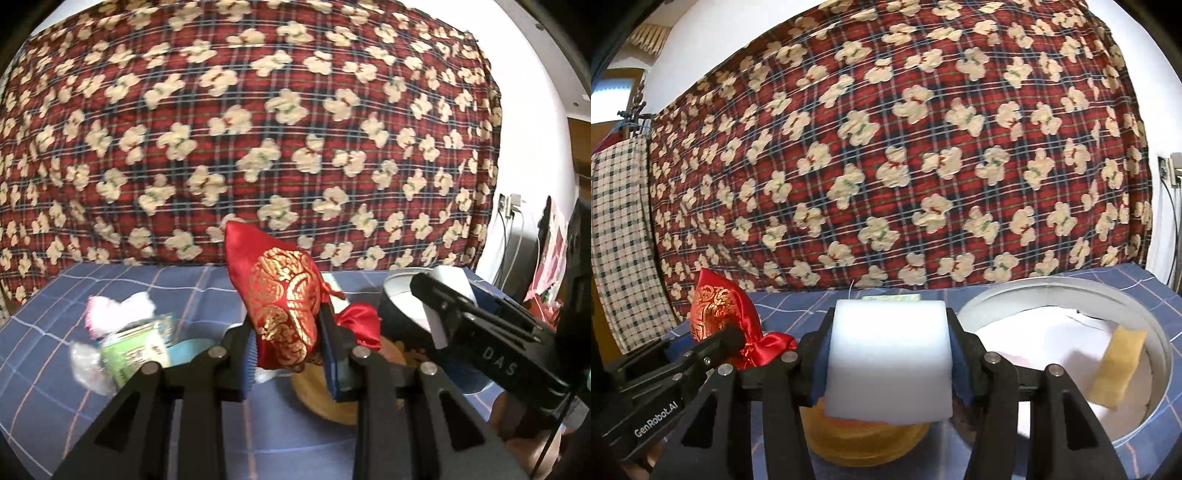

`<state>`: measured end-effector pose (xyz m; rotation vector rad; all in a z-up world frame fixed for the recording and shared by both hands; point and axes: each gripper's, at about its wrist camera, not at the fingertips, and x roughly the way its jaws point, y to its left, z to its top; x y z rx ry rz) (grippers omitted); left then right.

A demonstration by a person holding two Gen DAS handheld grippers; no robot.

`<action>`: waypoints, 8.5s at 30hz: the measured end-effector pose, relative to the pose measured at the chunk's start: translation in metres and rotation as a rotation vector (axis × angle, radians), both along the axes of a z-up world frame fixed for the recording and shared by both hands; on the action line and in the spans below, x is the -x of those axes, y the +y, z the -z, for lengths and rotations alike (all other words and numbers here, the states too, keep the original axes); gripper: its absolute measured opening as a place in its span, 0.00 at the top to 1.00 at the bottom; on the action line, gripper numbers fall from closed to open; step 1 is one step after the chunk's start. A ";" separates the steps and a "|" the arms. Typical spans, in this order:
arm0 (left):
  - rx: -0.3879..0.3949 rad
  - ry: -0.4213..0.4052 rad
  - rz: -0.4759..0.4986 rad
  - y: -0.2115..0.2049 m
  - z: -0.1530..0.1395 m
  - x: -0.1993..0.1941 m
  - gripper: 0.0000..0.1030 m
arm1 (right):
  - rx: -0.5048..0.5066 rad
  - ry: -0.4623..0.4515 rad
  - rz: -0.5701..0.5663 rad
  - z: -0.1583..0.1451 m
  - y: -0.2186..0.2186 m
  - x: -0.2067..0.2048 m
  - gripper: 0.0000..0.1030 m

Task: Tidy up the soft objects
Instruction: 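Carry the white block and red pouch over the tin with both grippers, then open both grippers to drop the block and pouch into the tin, then withdraw both grippers from the tin, then grasp the white rolled cloth with the right gripper while the left gripper moves toward the clear plastic bag, then grasp the clear plastic bag with the left gripper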

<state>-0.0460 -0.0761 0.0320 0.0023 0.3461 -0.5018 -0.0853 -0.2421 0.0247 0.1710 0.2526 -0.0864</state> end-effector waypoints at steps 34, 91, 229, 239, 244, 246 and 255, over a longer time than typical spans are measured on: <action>-0.036 -0.035 0.221 -0.148 -0.012 0.012 0.72 | 0.024 -0.007 0.343 -0.002 -0.142 0.031 0.46; -0.109 -0.069 0.113 -0.189 0.017 0.009 0.00 | -0.093 -0.023 0.423 0.005 -0.196 0.048 0.15; -0.040 0.216 -0.534 0.211 0.039 -0.113 0.01 | 0.144 0.495 -0.036 0.056 0.130 -0.155 0.52; -0.018 0.237 -0.543 0.215 0.040 -0.115 0.01 | 0.254 0.594 -0.018 0.063 0.138 -0.175 0.52; -0.018 0.250 -0.532 0.214 0.042 -0.116 0.01 | 0.272 0.622 -0.033 0.066 0.142 -0.183 0.63; -0.021 0.249 -0.528 0.213 0.042 -0.116 0.01 | 0.285 0.616 -0.038 0.065 0.144 -0.179 0.64; 0.007 0.277 -0.431 0.208 0.043 -0.116 0.01 | 0.142 0.387 -0.115 0.033 0.136 -0.132 0.66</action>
